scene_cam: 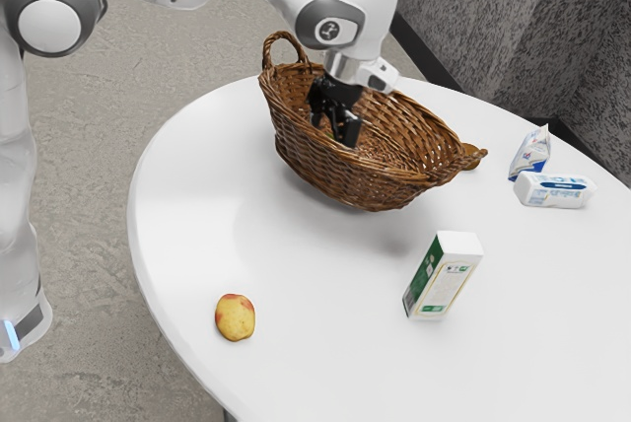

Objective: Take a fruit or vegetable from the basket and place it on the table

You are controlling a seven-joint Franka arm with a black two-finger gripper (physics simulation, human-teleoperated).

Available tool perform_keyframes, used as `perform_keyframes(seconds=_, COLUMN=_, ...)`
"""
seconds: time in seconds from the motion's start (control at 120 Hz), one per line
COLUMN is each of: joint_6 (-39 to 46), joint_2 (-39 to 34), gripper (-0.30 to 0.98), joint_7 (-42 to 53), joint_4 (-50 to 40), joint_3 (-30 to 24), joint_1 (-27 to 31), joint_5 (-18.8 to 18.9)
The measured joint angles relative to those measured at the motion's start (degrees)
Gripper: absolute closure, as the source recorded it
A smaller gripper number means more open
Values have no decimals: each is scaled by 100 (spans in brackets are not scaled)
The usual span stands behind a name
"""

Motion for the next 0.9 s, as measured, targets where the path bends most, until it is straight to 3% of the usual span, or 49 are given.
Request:
perform_keyframes(seconds=0.567, joint_6=205, joint_2=59, gripper=0, joint_7=8, joint_4=-90, joint_3=0, joint_1=123, joint_5=20)
perform_keyframes(seconds=0.733, joint_6=331, joint_2=53, gripper=28, joint_7=5, joint_4=-236, joint_3=1, joint_1=29, joint_5=25)
perform_keyframes(seconds=0.9, joint_6=456, joint_2=38, gripper=32, joint_7=45, joint_4=-264, joint_3=7, joint_1=-56, joint_5=47)
